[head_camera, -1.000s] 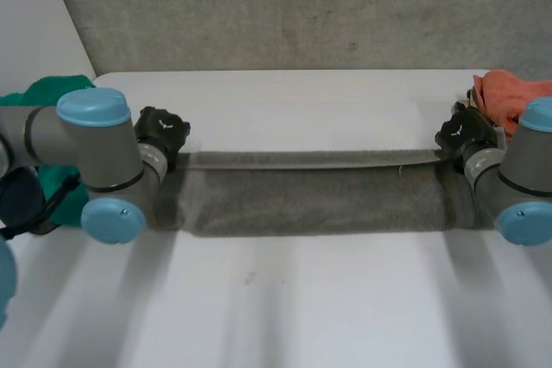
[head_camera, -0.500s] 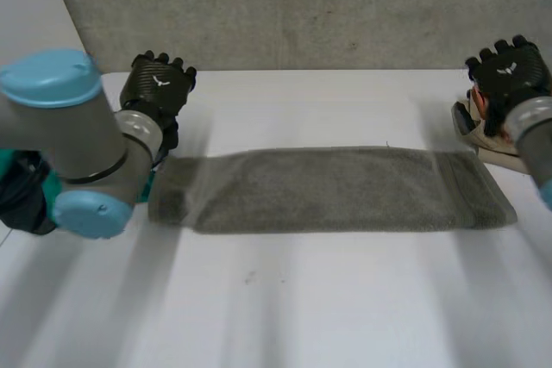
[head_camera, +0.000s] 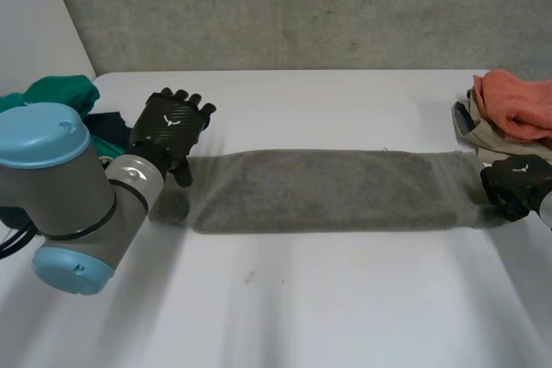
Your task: Fold the laundry.
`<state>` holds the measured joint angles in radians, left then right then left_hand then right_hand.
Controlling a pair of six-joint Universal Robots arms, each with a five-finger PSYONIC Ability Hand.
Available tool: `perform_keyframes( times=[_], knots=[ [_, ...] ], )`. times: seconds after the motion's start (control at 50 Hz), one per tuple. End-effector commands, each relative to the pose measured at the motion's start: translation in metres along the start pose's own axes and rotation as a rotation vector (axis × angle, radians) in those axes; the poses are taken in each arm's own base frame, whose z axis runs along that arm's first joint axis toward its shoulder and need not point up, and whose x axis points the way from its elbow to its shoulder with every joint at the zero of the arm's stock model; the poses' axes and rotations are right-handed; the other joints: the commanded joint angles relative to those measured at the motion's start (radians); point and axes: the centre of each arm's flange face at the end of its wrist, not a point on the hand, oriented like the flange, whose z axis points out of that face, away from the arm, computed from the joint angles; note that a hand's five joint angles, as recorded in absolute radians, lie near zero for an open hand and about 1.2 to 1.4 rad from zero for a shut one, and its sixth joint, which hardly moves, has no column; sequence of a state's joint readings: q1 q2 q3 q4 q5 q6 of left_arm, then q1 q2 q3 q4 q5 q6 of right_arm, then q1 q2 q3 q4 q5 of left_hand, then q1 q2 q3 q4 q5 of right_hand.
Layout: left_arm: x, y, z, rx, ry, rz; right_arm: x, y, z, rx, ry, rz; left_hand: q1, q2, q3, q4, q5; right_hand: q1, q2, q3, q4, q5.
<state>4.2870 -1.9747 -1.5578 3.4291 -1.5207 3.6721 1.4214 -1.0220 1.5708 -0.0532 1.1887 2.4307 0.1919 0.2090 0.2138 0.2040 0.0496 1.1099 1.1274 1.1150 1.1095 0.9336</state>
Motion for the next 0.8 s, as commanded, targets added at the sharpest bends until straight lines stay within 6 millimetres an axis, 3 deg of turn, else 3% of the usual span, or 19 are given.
perform_keyframes(
  times=[0.02, 0.08, 0.1, 0.2, 0.26, 0.32, 0.34, 0.4, 0.42, 0.48, 0.5, 0.56, 0.58, 0.64, 0.66, 0.72, 0.74, 0.8],
  knots=[
    [0.003, 0.002, -0.002, -0.008, 0.006, -0.001, 0.024, 0.008, 0.003, -0.025, 0.129, -0.023, -0.017, -0.034, -0.039, -0.029, -0.05, 0.286, 0.269, 0.281, 0.287, 0.288],
    [0.002, 0.001, -0.006, -0.011, 0.008, 0.0, 0.056, 0.011, 0.0, -0.039, 0.265, -0.061, -0.017, -0.034, -0.039, -0.029, -0.05, 0.286, 0.269, 0.281, 0.287, 0.288],
    [0.002, 0.001, -0.007, -0.012, 0.009, 0.0, 0.075, 0.008, -0.006, -0.037, 0.331, -0.094, -0.017, -0.034, -0.039, -0.029, -0.05, 0.286, 0.269, 0.281, 0.287, 0.288],
    [-0.005, -0.008, -0.014, 0.01, -0.009, -0.001, 0.117, 0.014, -0.018, -0.076, 0.436, -0.218, -0.017, -0.034, -0.039, -0.029, -0.05, 0.286, 0.269, 0.281, 0.287, 0.288],
    [-0.006, -0.009, -0.016, 0.013, -0.013, -0.001, 0.118, 0.008, -0.017, -0.061, 0.436, -0.316, -0.017, -0.034, -0.039, -0.029, -0.05, 0.286, 0.269, 0.281, 0.287, 0.288],
    [-0.009, -0.013, -0.019, 0.02, -0.019, -0.002, 0.102, -0.013, -0.013, 0.014, 0.402, -0.349, -0.017, -0.034, -0.039, -0.029, -0.05, 0.286, 0.269, 0.281, 0.287, 0.288],
    [-0.01, -0.015, -0.021, 0.025, -0.022, -0.002, 0.082, -0.034, -0.011, 0.098, 0.357, -0.371, -0.017, -0.034, -0.039, -0.029, -0.05, 0.286, 0.269, 0.281, 0.287, 0.288],
    [-0.012, -0.018, -0.025, 0.033, -0.028, -0.015, 0.047, -0.069, -0.015, 0.246, 0.289, -0.414, -0.017, -0.034, -0.039, -0.029, -0.05, 0.286, 0.269, 0.281, 0.287, 0.288],
    [-0.012, -0.019, -0.026, 0.035, -0.027, -0.019, 0.02, -0.09, -0.019, 0.344, 0.231, -0.444, -0.017, -0.034, -0.039, -0.029, -0.05, 0.286, 0.269, 0.281, 0.287, 0.288],
    [-0.014, -0.022, -0.03, 0.042, -0.032, -0.041, -0.027, -0.116, -0.026, 0.486, 0.132, -0.494, -0.017, -0.034, -0.039, -0.029, -0.05, 0.286, 0.269, 0.281, 0.287, 0.288],
    [-0.014, -0.022, -0.031, 0.043, -0.032, -0.051, -0.062, -0.13, -0.035, 0.58, 0.058, -0.525, -0.017, -0.034, -0.039, -0.029, -0.05, 0.286, 0.269, 0.281, 0.287, 0.288],
    [-0.013, -0.02, -0.034, 0.037, -0.029, -0.064, -0.113, -0.149, -0.053, 0.716, -0.049, -0.566, -0.017, -0.034, -0.039, -0.029, -0.05, 0.286, 0.269, 0.281, 0.287, 0.288],
    [-0.012, -0.019, -0.035, 0.033, -0.027, -0.067, -0.141, -0.155, -0.064, 0.775, -0.112, -0.584, -0.017, -0.034, -0.039, -0.029, -0.05, 0.286, 0.269, 0.281, 0.287, 0.288],
    [-0.01, -0.017, -0.036, 0.026, -0.021, -0.068, -0.187, -0.156, -0.081, 0.843, -0.219, -0.614, -0.017, -0.034, -0.039, -0.029, -0.05, 0.286, 0.269, 0.281, 0.287, 0.288],
    [-0.009, -0.015, -0.037, 0.02, -0.016, -0.069, -0.218, -0.146, -0.086, 0.852, -0.306, -0.623, -0.017, -0.034, -0.039, -0.029, -0.05, 0.286, 0.269, 0.281, 0.287, 0.288],
    [-0.006, -0.013, -0.039, 0.014, -0.008, -0.07, -0.258, -0.126, -0.09, 0.835, -0.417, -0.652, -0.017, -0.034, -0.039, -0.029, -0.05, 0.286, 0.269, 0.281, 0.287, 0.288],
    [-0.004, -0.013, -0.039, 0.014, -0.004, -0.069, -0.277, -0.11, -0.09, 0.812, -0.47, -0.677, -0.017, -0.034, -0.039, -0.029, -0.05, 0.286, 0.269, 0.281, 0.287, 0.288],
    [-0.003, -0.013, -0.039, 0.016, 0.0, -0.069, -0.289, -0.098, -0.089, 0.788, -0.493, -0.712, -0.017, -0.034, -0.039, -0.029, -0.05, 0.286, 0.269, 0.281, 0.287, 0.288]
  ],
)
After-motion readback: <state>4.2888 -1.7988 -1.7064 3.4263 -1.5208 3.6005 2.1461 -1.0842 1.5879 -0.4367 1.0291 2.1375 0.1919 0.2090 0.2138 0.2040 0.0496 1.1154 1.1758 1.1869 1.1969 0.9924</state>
